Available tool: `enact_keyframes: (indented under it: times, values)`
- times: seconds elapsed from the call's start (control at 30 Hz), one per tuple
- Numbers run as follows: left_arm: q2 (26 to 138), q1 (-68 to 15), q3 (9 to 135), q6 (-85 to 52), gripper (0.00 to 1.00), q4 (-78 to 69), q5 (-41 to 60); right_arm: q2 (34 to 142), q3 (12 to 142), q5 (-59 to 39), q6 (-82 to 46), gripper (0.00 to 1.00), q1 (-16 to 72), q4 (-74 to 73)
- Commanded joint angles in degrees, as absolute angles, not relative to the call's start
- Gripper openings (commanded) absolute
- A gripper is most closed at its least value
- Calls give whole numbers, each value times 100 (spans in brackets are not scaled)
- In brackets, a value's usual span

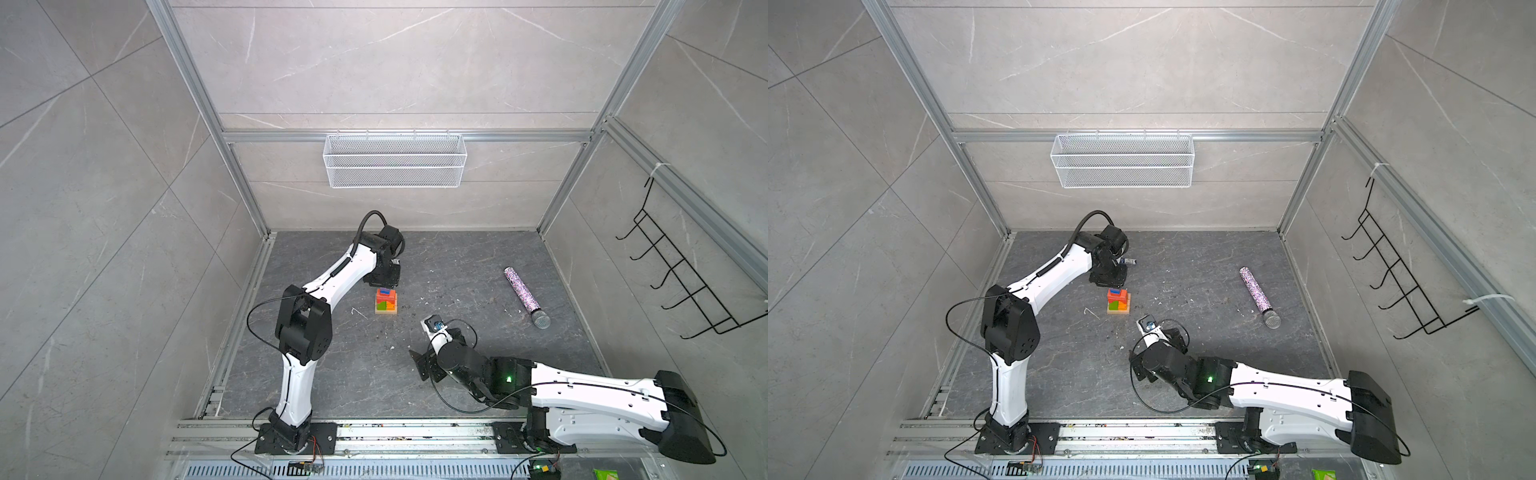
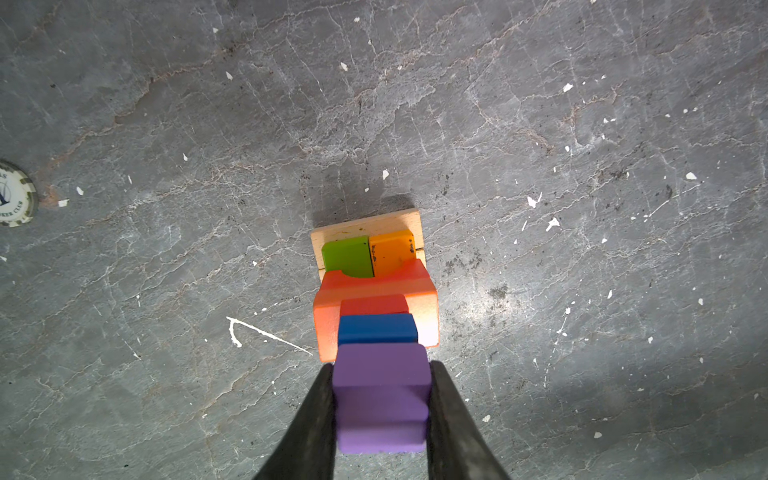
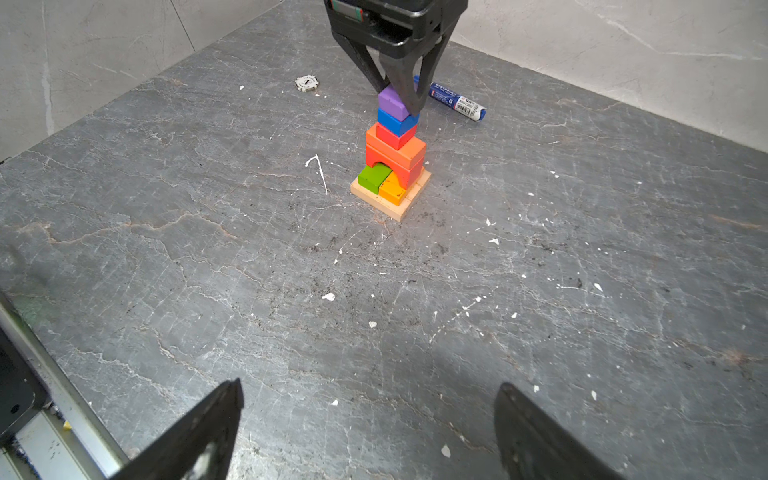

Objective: Build the wood block tower
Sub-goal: 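Lower the purple cube onto the blue cube atop the tower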

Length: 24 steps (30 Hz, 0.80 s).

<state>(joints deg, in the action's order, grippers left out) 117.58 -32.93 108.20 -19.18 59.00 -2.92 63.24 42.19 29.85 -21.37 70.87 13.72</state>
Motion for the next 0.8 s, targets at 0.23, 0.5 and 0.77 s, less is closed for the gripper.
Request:
enact_keyframes:
  times: [0.23,0.5,0.77]
  values:
    - [11812,-3319,11019,-1798,29,6121,-284,6284,4163,3094,-2127,94,7126,1521]
    - [11868,-3312,11115,-1787,42,6192,-305,6354,4238,3100,-2092,94,7128,1548]
    - [11904,-3316,11164,-1784,46,6216,-353,6346,4249,3111,-2083,94,7128,1553]
